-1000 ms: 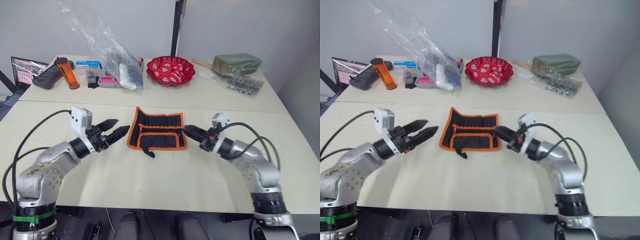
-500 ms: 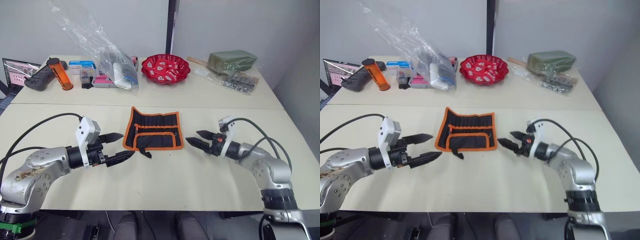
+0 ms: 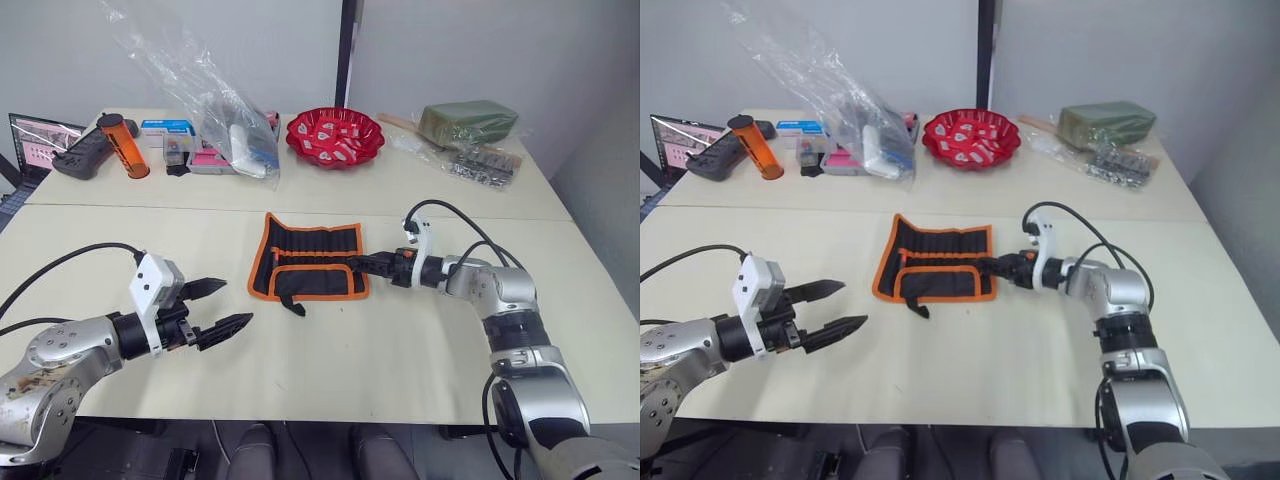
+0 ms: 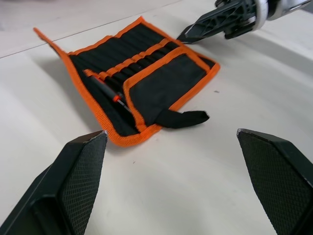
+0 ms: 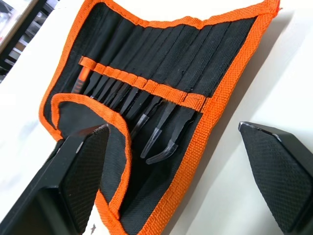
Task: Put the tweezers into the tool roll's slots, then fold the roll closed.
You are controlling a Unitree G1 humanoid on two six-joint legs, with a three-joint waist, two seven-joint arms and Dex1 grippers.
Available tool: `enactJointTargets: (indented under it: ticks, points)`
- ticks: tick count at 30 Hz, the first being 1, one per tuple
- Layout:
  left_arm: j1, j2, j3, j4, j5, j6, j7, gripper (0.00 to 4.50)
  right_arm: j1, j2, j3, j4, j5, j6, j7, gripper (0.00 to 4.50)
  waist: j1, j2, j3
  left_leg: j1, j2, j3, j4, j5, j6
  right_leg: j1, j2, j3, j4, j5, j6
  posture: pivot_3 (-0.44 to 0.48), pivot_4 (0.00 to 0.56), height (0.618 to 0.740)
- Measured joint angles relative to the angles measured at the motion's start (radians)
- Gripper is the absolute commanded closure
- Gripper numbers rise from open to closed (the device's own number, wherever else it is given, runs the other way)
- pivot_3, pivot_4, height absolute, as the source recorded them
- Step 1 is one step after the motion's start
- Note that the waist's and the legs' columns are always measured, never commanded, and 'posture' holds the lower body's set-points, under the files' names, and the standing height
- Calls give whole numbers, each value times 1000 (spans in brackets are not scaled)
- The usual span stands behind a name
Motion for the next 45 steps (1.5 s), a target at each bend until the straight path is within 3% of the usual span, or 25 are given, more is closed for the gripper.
enactJointTargets:
  ticks: [12, 18, 29, 39, 45]
  points:
    - [36, -8, 3, -22, 16, -27, 20, 0, -29, 36, -79, 76, 42, 112, 7, 4475, -1, 0, 0, 0, 0, 0, 1, 0, 0, 0, 0, 0, 0, 0, 0, 0, 150, 729]
    - [36, -12, 3, -20, 30, -48, 20, 0, -31, 24, -108, 66, 49, 153, 8, 4475, 1, 0, 0, 0, 0, 0, 1, 0, 0, 0, 0, 0, 1, 0, 0, 0, 150, 729]
    - [36, -10, -34, 5, 86, -66, 5, 0, 5, 3, -156, -163, 119, 263, -48, 4475, -1, 1, 0, 0, 0, 0, 1, 0, 0, -1, 0, 0, 1, 0, 0, 0, 150, 729]
    - [34, -10, -57, 13, 130, -85, 5, 0, -2, 14, 37, -334, -19, 269, -217, 4475, -2, 1, 0, 0, 0, 0, 1, 0, 0, -1, 0, 0, 1, 0, 0, 0, 150, 729]
    - [48, -4, -71, 13, 163, -106, 2, 0, -73, 105, 49, -349, -19, 361, -279, 4475, -4, 1, 0, 0, 0, 0, 1, 0, 0, -3, 0, 0, 5, 1, -2, 0, 150, 729]
